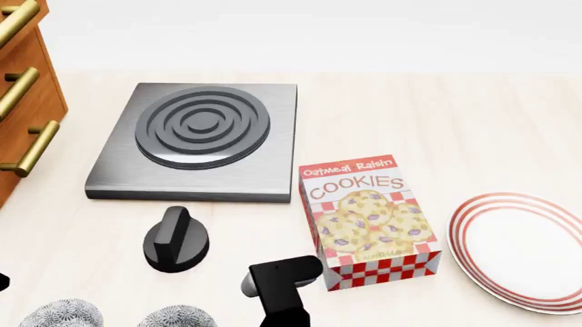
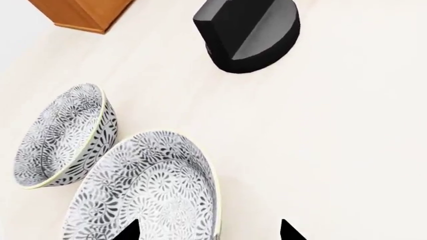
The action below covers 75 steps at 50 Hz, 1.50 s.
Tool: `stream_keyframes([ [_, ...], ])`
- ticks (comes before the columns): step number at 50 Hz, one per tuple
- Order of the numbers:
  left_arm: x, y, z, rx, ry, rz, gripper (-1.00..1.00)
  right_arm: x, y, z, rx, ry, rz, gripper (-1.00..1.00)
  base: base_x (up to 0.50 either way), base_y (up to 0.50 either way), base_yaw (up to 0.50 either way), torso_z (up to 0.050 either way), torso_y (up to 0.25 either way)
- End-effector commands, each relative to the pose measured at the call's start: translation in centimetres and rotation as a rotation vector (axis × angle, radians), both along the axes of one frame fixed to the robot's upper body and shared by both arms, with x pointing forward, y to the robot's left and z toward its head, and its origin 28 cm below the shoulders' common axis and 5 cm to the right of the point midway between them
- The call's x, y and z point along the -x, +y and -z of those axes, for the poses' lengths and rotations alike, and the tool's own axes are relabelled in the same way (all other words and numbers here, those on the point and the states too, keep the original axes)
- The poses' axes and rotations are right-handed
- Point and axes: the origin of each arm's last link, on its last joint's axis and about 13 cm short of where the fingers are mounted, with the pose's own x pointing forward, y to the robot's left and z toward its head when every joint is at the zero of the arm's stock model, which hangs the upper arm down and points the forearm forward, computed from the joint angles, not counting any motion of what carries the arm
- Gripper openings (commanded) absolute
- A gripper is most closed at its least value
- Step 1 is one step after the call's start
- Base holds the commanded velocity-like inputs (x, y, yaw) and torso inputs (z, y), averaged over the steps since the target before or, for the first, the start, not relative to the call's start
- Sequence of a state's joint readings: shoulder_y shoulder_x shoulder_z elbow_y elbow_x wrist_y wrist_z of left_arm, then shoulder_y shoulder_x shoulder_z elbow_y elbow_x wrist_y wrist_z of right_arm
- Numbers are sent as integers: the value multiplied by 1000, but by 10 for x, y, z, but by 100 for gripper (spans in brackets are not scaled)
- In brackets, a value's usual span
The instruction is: Pick the akita bowl from table center and place it on the plate.
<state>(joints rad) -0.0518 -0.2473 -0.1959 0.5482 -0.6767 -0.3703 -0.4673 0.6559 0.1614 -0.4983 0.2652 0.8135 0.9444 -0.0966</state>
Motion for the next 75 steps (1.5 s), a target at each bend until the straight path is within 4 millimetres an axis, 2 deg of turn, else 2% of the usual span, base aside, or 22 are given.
stream_keyframes([
  [1,0,0,0,2,-1,-4,100,-2,-1,4,7,9,3,100,0,0,0,0,0],
  [5,0,0,-1,3,-2,-4,100,-1,-2,7,8,13,5,100,0,0,0,0,0],
  [6,0,0,-1,3,-2,-4,100,-1,-2,7,8,13,5,-100,0,0,0,0,0],
  [17,-1,0,-1,3,0,-2,100,0,-2,4,6,7,5,-100,0,0,0,0,0],
  [23,-1,0,-1,5,-3,-1,100,2,-5,-4,0,-19,18,-100,0,0,0,0,0],
  [32,0,-1,-2,3,-6,4,100,13,-19,-37,-41,-173,126,-100,0,0,0,0,0],
  [38,0,-4,-2,-3,-5,11,100,28,-33,-64,-64,-361,259,-100,0,0,0,0,0],
  [52,-1,-1,-7,-1,-17,4,100,55,-62,-111,2,-659,387,-100,0,0,0,0,0],
  [69,-2,1,-15,5,-36,-1,100,69,-103,-149,104,-878,607,-100,0,0,0,0,1],
  [75,-1,1,-15,7,-36,-2,100,74,-114,-157,217,-945,698,-100,0,0,0,0,0],
])
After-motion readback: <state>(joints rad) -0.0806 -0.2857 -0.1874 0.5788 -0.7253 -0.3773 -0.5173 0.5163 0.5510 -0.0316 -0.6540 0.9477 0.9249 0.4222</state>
